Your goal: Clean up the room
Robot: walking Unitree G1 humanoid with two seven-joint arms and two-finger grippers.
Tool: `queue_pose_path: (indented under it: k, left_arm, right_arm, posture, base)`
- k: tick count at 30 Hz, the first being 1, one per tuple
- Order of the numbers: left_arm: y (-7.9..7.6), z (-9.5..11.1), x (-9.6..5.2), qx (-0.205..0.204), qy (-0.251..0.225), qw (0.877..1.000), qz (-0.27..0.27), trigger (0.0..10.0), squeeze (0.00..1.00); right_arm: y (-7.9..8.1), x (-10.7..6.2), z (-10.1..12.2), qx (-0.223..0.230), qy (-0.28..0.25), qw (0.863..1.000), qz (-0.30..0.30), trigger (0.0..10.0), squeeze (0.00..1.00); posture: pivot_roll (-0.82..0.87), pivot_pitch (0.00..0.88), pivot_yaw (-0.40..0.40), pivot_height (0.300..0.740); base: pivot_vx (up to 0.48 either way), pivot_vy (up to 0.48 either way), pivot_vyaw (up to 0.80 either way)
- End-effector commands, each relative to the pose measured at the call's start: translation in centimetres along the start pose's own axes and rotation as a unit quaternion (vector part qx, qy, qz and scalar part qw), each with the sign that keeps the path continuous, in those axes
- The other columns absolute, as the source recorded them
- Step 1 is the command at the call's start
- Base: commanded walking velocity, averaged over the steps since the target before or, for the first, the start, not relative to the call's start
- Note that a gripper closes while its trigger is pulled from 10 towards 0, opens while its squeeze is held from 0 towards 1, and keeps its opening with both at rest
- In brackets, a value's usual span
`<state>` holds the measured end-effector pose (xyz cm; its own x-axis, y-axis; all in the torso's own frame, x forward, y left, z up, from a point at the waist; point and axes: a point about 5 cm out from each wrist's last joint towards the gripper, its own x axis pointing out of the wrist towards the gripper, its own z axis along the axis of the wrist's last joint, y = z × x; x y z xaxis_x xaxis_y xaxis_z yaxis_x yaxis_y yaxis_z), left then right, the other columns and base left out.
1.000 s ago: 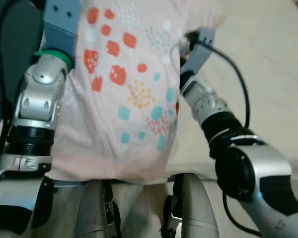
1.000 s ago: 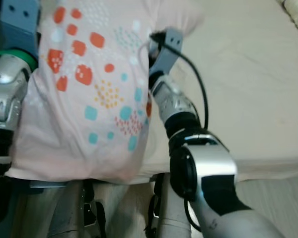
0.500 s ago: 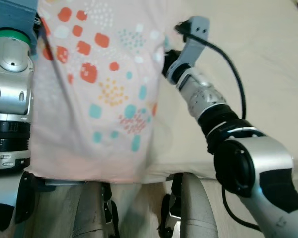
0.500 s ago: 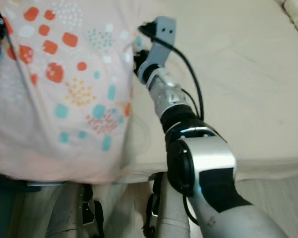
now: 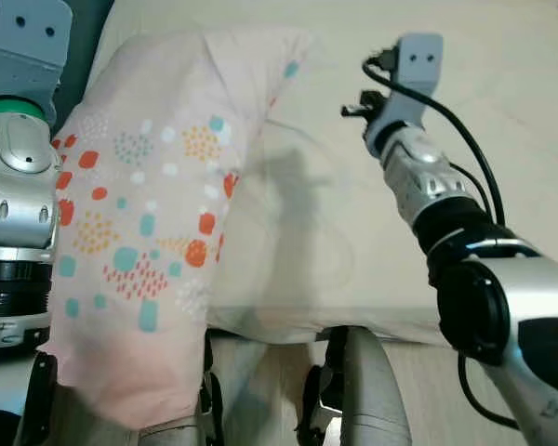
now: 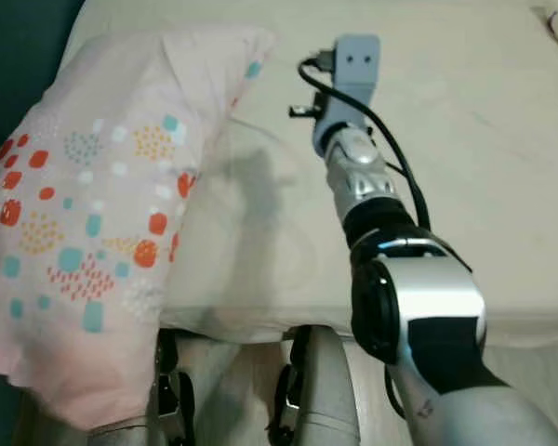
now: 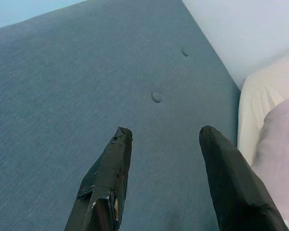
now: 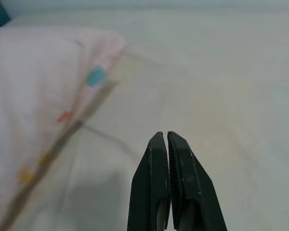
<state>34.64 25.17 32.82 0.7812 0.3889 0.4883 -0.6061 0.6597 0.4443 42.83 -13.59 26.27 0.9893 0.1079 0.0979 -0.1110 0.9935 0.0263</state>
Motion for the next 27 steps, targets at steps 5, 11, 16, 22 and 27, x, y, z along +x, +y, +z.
queue_pose_path:
  k: [5,11,16,22,27]
  left_arm:
    - [-0.6,-0.1,-0.5,-0.006,-0.012,0.999,-0.032,10.0,0.0]
    - [-5.1,-0.8,-5.4,-0.103,0.005,0.935,-0.339,10.0,0.0]
    - [-6.0,-2.0,-8.3,-0.141,0.052,0.887,-0.437,10.0,0.0]
    - [-5.5,-4.6,-9.0,-0.19,0.13,0.86,-0.456,10.0,1.0]
    - [-7.1,-4.5,-9.4,-0.202,0.101,0.868,-0.443,10.0,1.0]
  right_arm:
    - [0.9,-0.5,-2.3,0.032,0.015,0.999,0.025,10.0,0.0]
    - [2.8,-1.4,-4.4,0.067,-0.008,0.993,0.097,10.0,0.0]
    - [3.2,-2.3,-6.1,0.065,-0.015,0.989,0.132,10.0,0.0]
    - [2.7,-6.8,-9.0,0.074,-0.046,0.978,0.187,10.0,0.0]
    - [2.7,-10.6,-9.2,0.111,-0.085,0.975,0.175,10.0,0.0]
  posture:
    - [0.13,0.252,0.03,0.598]
    - [0.08,0.24,0.038,0.598]
    - [0.05,0.237,0.042,0.598]
    - [-0.01,0.205,0.055,0.598]
    - [-0.06,0.169,0.056,0.598]
  base:
    - [0.0,0.0,0.0]
    - [0.0,0.0,0.0]
    - [0.0,0.0,0.0]
    - [0.0,0.0,0.0]
    - [0.0,0.0,0.0]
